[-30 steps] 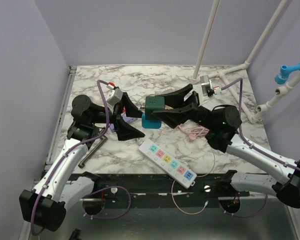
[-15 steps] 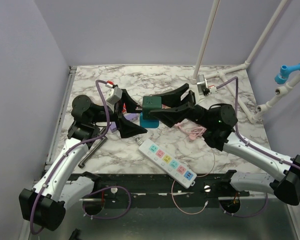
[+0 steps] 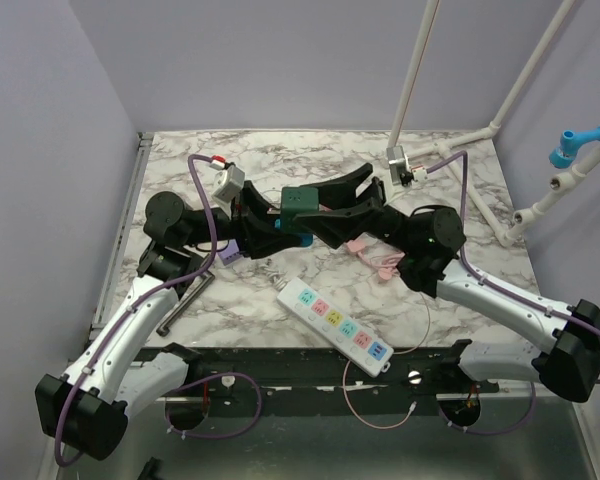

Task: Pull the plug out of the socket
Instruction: Remove the plug from the socket.

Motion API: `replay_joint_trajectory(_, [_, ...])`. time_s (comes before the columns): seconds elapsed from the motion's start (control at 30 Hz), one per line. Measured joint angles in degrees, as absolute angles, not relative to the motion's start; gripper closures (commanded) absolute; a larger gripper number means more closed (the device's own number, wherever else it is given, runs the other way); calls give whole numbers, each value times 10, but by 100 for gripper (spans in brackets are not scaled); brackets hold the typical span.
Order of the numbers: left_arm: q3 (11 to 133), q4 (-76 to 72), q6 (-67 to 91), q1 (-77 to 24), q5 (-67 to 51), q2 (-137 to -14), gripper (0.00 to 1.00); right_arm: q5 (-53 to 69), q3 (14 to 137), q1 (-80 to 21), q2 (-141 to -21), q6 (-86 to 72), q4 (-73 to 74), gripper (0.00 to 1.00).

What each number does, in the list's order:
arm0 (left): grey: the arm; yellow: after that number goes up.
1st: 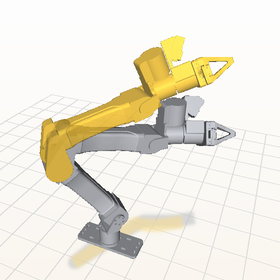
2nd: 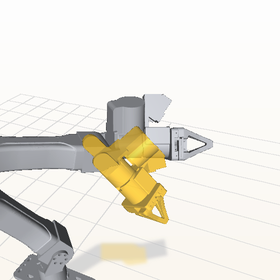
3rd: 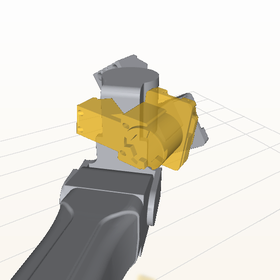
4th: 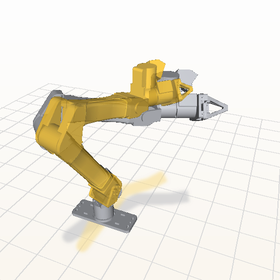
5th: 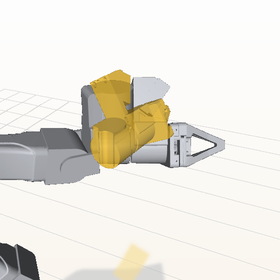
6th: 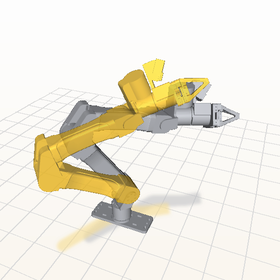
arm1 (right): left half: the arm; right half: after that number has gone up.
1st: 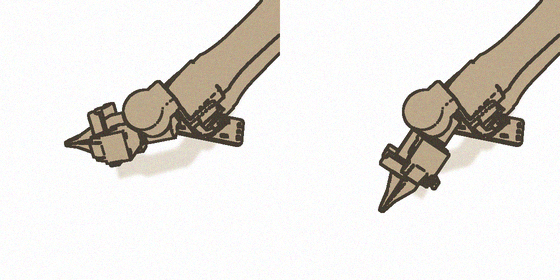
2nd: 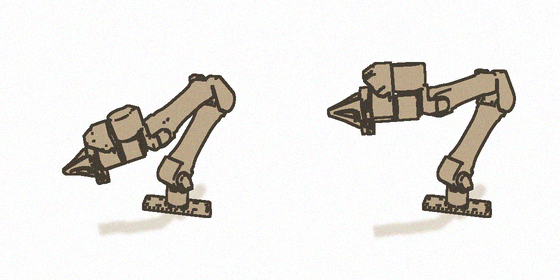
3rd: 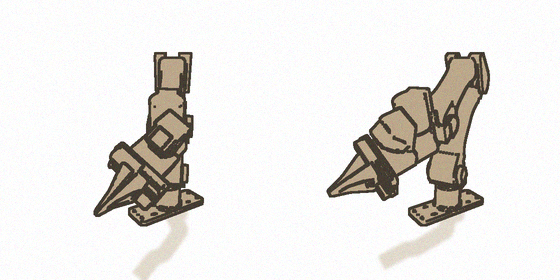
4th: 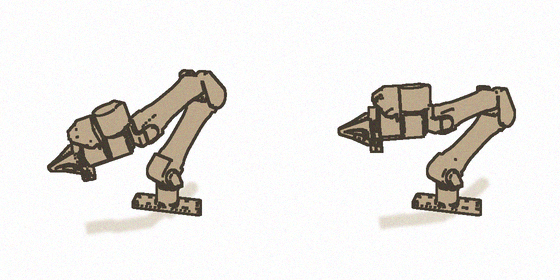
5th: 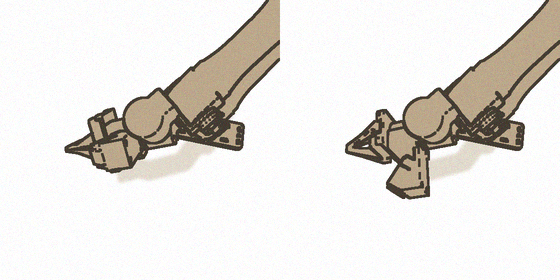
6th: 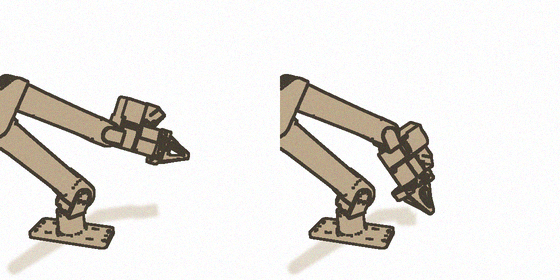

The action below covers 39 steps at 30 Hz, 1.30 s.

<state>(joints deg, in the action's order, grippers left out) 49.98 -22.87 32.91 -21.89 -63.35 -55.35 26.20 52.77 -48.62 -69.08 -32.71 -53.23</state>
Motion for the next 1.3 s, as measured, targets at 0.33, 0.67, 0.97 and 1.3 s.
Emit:
replay_joint_trajectory(0.33, [499,-226,334,-223,-608,-546,71,254,525,-483,-710,-347,-564,99])
replay_joint_trajectory(0.67, [498,-221,341,-227,-606,-540,100,243,524,-481,-715,-349,-569,99])
replay_joint_trajectory(0.97, [485,-214,339,-227,-600,-532,100,238,524,-483,-710,-327,-546,99])
replay_joint_trajectory(1.3, [481,-216,321,-226,-605,-526,100,237,549,-487,-705,-288,-494,99])
